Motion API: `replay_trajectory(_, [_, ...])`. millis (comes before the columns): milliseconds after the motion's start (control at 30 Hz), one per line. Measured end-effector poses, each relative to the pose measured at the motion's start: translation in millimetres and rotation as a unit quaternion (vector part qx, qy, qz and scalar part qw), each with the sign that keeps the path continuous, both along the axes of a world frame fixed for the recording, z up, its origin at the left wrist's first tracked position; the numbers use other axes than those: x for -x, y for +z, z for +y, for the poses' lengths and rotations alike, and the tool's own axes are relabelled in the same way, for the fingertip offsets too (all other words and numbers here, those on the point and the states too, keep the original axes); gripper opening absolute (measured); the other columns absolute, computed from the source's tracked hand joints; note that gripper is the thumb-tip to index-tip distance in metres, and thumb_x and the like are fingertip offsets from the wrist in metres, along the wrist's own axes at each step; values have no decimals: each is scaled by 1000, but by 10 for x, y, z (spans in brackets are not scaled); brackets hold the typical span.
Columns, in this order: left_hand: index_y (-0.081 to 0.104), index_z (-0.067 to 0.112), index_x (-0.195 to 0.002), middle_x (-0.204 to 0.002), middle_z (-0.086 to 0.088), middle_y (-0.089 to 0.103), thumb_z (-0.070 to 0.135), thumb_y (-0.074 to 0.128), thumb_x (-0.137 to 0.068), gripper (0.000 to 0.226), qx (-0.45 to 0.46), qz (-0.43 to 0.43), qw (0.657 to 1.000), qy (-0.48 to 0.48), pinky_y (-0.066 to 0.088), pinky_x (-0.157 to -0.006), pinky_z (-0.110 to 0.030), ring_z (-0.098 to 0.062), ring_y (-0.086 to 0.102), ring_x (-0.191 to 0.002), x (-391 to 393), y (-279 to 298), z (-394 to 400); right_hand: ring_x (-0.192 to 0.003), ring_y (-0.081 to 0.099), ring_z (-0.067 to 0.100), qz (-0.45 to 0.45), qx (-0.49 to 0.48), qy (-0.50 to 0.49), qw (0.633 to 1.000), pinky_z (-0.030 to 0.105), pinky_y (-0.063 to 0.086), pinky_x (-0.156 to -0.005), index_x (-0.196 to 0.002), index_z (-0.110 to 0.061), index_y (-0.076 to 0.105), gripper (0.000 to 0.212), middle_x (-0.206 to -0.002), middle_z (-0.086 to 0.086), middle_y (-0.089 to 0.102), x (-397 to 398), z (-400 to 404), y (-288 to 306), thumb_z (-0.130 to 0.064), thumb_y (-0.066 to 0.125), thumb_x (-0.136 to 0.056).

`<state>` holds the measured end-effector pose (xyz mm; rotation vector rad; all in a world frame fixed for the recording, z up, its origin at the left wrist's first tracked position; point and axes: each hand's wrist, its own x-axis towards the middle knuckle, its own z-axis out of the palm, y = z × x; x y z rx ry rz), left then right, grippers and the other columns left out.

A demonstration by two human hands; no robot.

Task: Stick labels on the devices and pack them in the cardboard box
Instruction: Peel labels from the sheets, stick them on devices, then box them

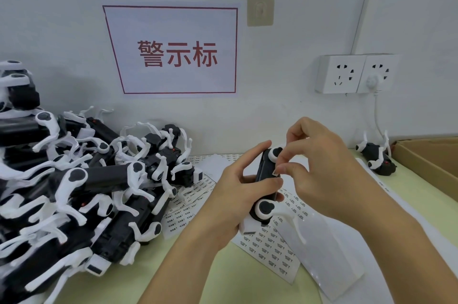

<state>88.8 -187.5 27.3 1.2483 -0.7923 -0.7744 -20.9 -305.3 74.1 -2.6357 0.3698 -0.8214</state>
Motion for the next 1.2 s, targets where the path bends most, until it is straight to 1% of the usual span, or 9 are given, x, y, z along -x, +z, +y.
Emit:
replay_trajectory(167, [59,49,-129,-96,-9,75,17,76,-75,65,-1,7,1000,-3,53,-60,-28,-25,71,-81,5,15,11,-96,44,-5,-13,3,-3,1000,21,37,-72,-72,-25,69,19,-93,-18,43,0,8,4,-14,71,-87])
replay_trajectory(233, [60,49,-129,-96,-9,75,17,76,-75,65,0,6,1000,-3,55,-65,-29,-25,71,-81,4,9,12,-96,44,-5,-13,7,-5,1000,23,39,-72,-73,-24,70,17,-93,-18,43,2,11,-1,-13,71,-86])
replay_trajectory(333, [59,48,-130,-98,-11,75,16,76,-74,67,2,2,1000,-4,57,-74,-30,-26,71,-81,-3,2,16,-95,44,-6,-9,14,-6,1000,19,37,-71,-74,-22,72,16,-92,-17,43,1,17,-4,-13,71,-86])
replay_trajectory(467, [59,48,-131,-99,-12,76,16,76,-74,67,1,-1,1000,-2,57,-75,-29,-26,71,-81,-13,5,12,-94,44,-5,-10,14,-8,1000,15,35,-69,-73,-22,72,16,-92,-17,43,-5,26,0,-12,71,-85])
replay_trajectory(667, [61,48,-129,-104,-17,74,21,75,-75,62,3,1,1000,1,57,-76,-31,-27,71,-82,-14,22,14,-93,45,-4,-21,12,-10,1000,25,40,-72,-74,-22,72,16,-92,-16,43,-2,44,10,-12,71,-86])
replay_trajectory(867, [61,48,-128,-103,-16,75,15,72,-84,56,4,-8,1000,2,58,-75,-32,-27,71,-84,-24,17,22,-93,45,-4,-18,21,-12,1000,15,35,-69,-75,-21,72,15,-91,-16,43,-7,61,15,-11,71,-86])
replay_trajectory(1000, [61,48,-127,-95,-12,75,20,72,-76,60,6,-8,1000,6,57,-70,-30,-26,71,-81,-22,28,19,-91,44,-3,-21,34,-12,999,14,36,-69,-75,-18,73,14,-90,-15,42,-6,74,17,-10,71,-86])
replay_trajectory(1100, [62,50,-126,-94,-11,75,22,71,-75,58,6,-12,1000,7,56,-68,-30,-25,71,-82,-15,36,19,-86,42,6,-22,42,-15,999,20,37,-68,-76,-17,74,13,-89,-15,41,-9,79,17,-10,70,-86])
replay_trajectory(1200, [62,51,-123,-93,-10,75,23,71,-76,55,7,-12,1000,11,55,-63,-29,-25,71,-80,-9,42,18,-82,38,5,-30,50,-15,998,28,40,-69,-76,-17,74,13,-89,-13,41,-12,88,19,-9,71,-85])
